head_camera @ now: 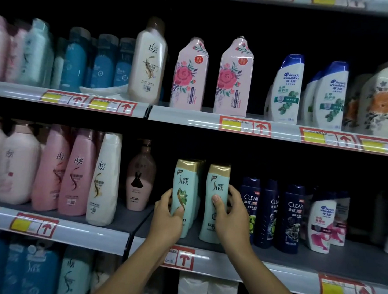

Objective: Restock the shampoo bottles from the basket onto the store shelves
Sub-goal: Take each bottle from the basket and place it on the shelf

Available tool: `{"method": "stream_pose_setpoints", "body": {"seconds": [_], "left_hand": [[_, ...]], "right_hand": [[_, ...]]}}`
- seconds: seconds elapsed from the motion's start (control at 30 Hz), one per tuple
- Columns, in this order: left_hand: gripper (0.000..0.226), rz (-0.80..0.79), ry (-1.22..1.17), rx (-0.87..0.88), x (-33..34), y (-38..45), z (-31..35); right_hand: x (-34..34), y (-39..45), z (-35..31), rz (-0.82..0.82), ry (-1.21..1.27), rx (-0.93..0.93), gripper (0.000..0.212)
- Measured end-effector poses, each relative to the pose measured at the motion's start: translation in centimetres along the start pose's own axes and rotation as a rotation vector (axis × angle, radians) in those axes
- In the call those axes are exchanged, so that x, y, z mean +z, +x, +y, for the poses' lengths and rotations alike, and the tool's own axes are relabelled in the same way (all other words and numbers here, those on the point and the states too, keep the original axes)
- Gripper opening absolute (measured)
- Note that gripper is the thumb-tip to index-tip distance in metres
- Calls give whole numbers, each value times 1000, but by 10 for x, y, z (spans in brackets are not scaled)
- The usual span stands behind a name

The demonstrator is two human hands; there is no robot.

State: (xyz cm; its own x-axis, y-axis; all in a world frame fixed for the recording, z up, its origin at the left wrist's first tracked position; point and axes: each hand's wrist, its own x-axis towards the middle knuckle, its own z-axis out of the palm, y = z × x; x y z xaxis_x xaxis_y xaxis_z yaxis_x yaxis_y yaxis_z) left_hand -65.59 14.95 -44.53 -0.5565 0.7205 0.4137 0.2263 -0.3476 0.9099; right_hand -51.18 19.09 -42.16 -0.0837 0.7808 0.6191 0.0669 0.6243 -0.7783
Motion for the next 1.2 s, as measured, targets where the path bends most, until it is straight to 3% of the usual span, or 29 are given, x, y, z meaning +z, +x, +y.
{"method": "stream_pose_setpoints", "body": {"seconds": [0.3,0.53,0.73,1.2], "left_hand": [[60,-4,-25,-19,-1,1,4],[73,60,8,37,-5,-11,13],[61,191,4,99,-5,-41,21],[33,-113,-65,122,81,-152,74]], "right_hand": [[-1,0,-1,29,11,25,41],[-5,-24,-12,135,86,41,59],[-18,-64,-30,172,189,39,21],[-131,-116,-51,53,190,44,2]]}}
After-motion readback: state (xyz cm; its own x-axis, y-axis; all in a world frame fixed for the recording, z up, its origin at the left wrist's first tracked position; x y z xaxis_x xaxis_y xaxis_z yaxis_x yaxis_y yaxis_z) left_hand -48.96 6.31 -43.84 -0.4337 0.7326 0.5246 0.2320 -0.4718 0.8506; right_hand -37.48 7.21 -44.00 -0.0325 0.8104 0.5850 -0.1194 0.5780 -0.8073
